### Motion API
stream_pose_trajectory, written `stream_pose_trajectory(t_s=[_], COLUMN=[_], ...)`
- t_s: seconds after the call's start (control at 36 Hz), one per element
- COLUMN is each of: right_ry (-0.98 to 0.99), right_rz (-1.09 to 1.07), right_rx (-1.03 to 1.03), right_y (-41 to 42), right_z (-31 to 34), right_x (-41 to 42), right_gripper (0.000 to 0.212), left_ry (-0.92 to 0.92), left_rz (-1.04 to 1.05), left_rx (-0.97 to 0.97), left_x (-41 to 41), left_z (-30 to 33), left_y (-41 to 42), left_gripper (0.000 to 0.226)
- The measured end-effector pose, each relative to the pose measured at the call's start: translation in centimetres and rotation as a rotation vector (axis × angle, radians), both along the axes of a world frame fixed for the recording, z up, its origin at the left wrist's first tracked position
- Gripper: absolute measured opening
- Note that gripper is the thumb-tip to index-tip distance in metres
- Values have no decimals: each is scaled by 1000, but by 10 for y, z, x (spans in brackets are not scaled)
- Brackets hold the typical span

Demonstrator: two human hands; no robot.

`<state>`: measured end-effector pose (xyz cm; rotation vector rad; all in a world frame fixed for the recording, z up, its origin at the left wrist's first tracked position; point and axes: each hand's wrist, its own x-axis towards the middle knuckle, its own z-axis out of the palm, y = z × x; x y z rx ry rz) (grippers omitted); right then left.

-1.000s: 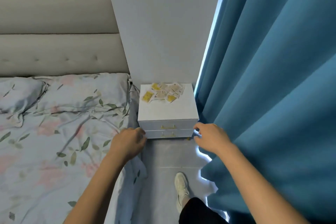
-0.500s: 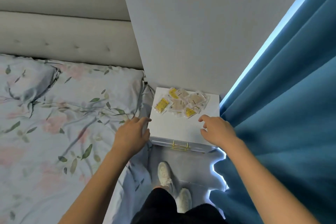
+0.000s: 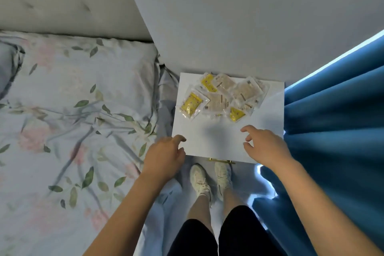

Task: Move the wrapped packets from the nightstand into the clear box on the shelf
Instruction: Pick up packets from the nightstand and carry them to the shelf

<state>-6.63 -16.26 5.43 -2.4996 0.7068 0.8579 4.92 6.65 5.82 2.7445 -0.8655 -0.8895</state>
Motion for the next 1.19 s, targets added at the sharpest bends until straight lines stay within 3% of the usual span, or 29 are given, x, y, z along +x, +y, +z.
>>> stream_pose_trajectory(t_s=[0.11,0.22,0.36,0.5,0.67,0.78,0.89,1.06,1.19], right_ry=[50,44,-133,-345,-281,-241,-225,-199,-220], right_rz=[-1,0,-55,-46,37,113,170,144,219], right_rx=[18,21,87,113,73,-37,-137,-160,-188], right_y=[-14,-31,-31,-20,-35,-38,-33,-27,-21], right_z=[-49,-89,-134,-171,-201,-207,-208,-209,-211], right_x=[11,31,70,118,162,170,169,168,161], right_gripper=[47,45,34,62,81,90,82,63,46], left_ry=[-29,-22,-45,-16,-55,-28,0,6,68], left_rz=[-118,-105,-100,-79,141,410,464,366,536], left_rx=[106,87,64,89,48,-15,-43,64,-35], left_x=[12,35,50,45,71,99,121,122,113], left_z=[-50,-91,-130,-159,-190,-204,-214,-221,-221], left_y=[-17,-37,-57,-63,-79,-98,-112,-115,-110], left_gripper=[40,39,38,41,39,61,82,86,89])
